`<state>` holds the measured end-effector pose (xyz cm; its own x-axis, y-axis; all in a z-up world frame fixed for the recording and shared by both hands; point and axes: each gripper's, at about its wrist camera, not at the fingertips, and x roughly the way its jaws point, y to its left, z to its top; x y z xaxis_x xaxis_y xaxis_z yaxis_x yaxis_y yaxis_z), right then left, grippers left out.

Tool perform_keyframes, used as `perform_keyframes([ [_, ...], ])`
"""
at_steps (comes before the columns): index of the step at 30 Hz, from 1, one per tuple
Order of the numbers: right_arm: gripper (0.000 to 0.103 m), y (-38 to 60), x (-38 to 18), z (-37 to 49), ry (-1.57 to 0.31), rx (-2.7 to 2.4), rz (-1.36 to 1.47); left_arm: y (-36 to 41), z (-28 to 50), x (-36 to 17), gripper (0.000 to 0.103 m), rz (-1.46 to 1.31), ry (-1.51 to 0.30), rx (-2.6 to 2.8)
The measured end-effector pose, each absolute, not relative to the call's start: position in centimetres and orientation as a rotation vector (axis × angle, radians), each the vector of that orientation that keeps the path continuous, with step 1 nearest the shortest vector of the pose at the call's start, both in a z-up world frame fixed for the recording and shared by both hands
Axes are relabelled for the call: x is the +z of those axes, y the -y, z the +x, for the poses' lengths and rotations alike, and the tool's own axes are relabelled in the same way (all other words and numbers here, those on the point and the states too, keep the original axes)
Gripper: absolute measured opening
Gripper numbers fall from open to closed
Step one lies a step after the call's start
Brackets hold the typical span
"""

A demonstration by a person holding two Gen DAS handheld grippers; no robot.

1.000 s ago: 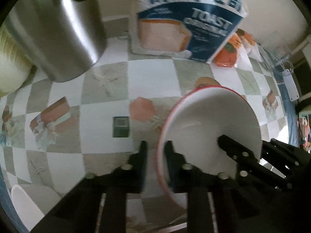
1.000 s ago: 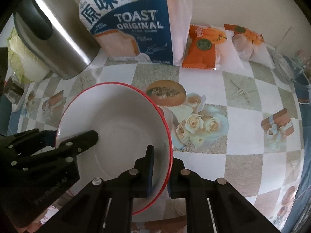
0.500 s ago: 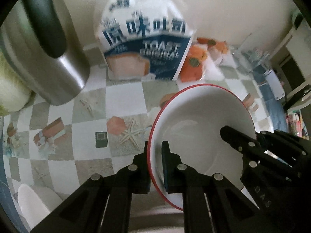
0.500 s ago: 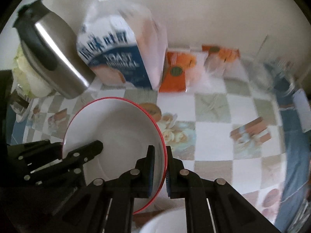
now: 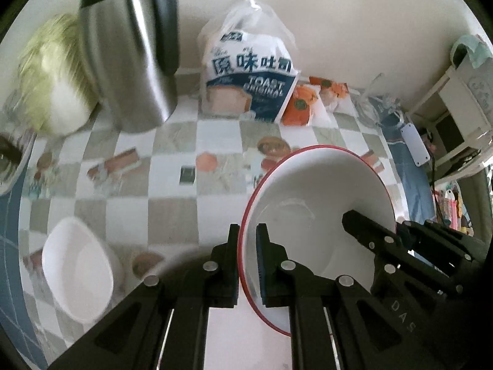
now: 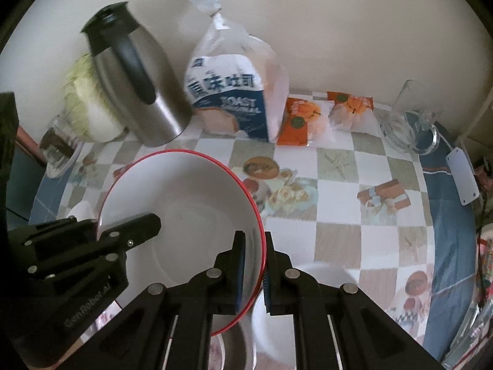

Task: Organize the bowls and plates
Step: 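Lift the red-rimmed bowl with both tools and carry it over the basin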

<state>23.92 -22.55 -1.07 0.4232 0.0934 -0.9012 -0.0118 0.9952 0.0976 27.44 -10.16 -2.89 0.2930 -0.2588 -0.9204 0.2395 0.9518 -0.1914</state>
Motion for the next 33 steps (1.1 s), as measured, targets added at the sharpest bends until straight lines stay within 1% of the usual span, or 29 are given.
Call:
perform_keyframes([
  [9, 0.011, 20.1, -1.8, 19.5, -1.163, 0.107, 0.093, 7.0, 22.0, -4.3, 0.010, -0.090, -1.263, -0.288],
  [15, 0.011, 18.1, -2.5, 17.0, -1.169, 0.120, 0.083, 5.4, 19.7, -5.2, 0.010, -0.107, -1.268, -0.279],
  [22, 0.011, 16.8, -3.9, 15.1, -1.173, 0.142, 0.125, 3.4, 17.8, -6.8, 0.010, -0.128, -1.290, -0.273],
  [29, 0.011, 16.0, -5.1, 13.8, -1.161, 0.153, 0.157, 2.7, 16.9, -7.2, 0.010, -0.105, -1.273, -0.254],
  [31, 0.014, 15.8, -5.3, 13.7, -1.152, 0.142, 0.152, 2.6, 17.0, -7.7, 0.010, -0.122, -1.280, -0.260],
  [33, 0.013, 15.7, -5.5, 13.7, -1.151, 0.131, 0.151, 2.4, 17.1, -8.1, 0.010, -0.143, -1.288, -0.261],
])
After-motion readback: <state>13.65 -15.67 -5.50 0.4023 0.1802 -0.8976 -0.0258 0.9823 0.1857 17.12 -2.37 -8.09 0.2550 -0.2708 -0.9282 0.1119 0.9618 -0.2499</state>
